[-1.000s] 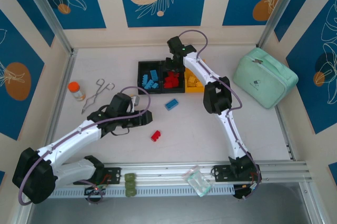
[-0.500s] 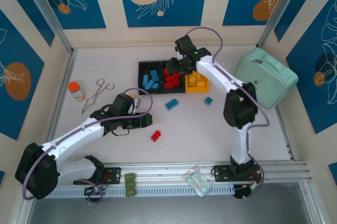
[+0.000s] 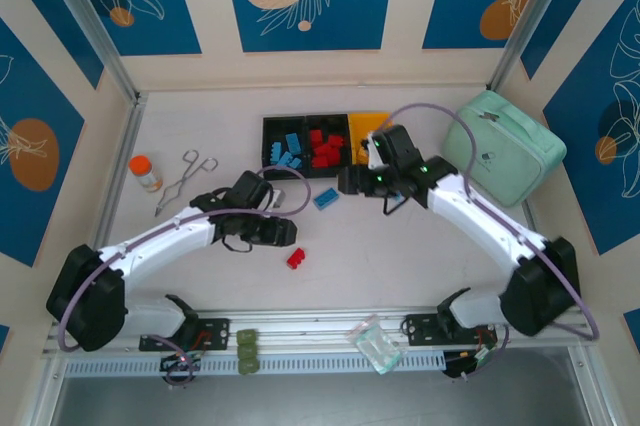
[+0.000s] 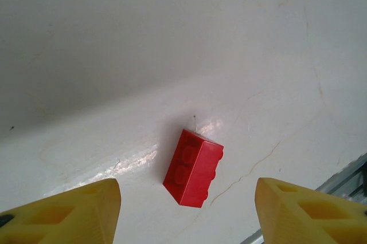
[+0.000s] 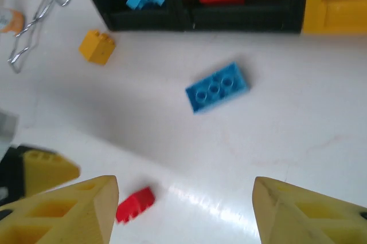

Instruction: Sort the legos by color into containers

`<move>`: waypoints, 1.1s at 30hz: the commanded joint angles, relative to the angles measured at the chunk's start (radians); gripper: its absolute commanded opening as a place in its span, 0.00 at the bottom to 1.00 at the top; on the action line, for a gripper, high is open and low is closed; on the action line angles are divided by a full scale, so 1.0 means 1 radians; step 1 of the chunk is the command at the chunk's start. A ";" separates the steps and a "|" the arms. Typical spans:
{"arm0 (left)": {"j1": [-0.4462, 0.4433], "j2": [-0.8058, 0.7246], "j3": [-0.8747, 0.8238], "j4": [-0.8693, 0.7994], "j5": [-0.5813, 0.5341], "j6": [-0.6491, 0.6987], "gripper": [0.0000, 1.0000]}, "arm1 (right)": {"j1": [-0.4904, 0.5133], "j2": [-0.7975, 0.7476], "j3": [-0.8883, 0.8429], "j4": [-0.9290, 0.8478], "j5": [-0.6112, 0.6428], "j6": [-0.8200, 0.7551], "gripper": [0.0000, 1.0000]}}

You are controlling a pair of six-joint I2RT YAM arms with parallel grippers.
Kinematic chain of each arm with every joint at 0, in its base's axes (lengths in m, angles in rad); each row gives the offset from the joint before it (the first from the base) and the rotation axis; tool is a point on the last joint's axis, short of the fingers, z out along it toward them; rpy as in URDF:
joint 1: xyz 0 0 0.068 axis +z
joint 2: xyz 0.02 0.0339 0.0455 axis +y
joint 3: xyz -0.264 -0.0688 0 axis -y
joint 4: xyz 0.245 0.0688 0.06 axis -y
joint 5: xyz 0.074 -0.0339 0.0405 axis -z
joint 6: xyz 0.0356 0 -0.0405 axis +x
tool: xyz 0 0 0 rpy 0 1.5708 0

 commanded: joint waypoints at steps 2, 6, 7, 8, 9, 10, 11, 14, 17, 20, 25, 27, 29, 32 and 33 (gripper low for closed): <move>-0.040 0.053 0.057 -0.073 0.001 0.081 0.62 | 0.007 -0.183 -0.118 -0.060 -0.122 0.066 0.64; -0.083 0.111 0.089 -0.096 -0.029 0.111 0.63 | 0.027 -0.335 -0.228 -0.121 -0.106 0.136 0.64; -0.096 0.129 0.098 -0.105 -0.040 0.118 0.64 | 0.032 -0.373 -0.255 -0.133 -0.101 0.155 0.64; -0.108 0.149 0.109 -0.114 -0.059 0.125 0.65 | 0.039 -0.410 -0.281 -0.141 -0.091 0.177 0.64; -0.118 0.165 0.117 -0.119 -0.074 0.132 0.65 | 0.044 -0.440 -0.302 -0.148 -0.088 0.194 0.64; -0.129 0.184 0.126 -0.122 -0.088 0.138 0.65 | 0.048 -0.469 -0.323 -0.156 -0.084 0.213 0.64; -0.139 0.201 0.132 -0.121 -0.103 0.140 0.65 | 0.052 -0.494 -0.343 -0.162 -0.077 0.233 0.64; -0.157 0.253 0.145 -0.118 -0.137 0.139 0.65 | 0.071 -0.543 -0.388 -0.153 -0.081 0.280 0.64; -0.171 0.295 0.154 -0.109 -0.172 0.130 0.63 | 0.101 -0.561 -0.411 -0.158 -0.066 0.308 0.64; -0.185 0.328 0.164 -0.100 -0.203 0.123 0.56 | 0.138 -0.562 -0.429 -0.161 -0.054 0.329 0.63; -0.199 0.376 0.182 -0.092 -0.209 0.119 0.38 | 0.167 -0.563 -0.452 -0.166 -0.030 0.351 0.63; -0.202 0.386 0.194 -0.100 -0.211 0.119 0.32 | 0.168 -0.567 -0.455 -0.163 -0.026 0.353 0.63; -0.202 0.386 0.201 -0.104 -0.215 0.119 0.28 | 0.168 -0.569 -0.464 -0.156 -0.025 0.357 0.63; -0.202 0.383 0.217 -0.119 -0.215 0.122 0.22 | 0.168 -0.569 -0.475 -0.142 -0.027 0.361 0.63; -0.202 0.380 0.223 -0.124 -0.216 0.122 0.19 | 0.168 -0.569 -0.475 -0.141 -0.028 0.362 0.63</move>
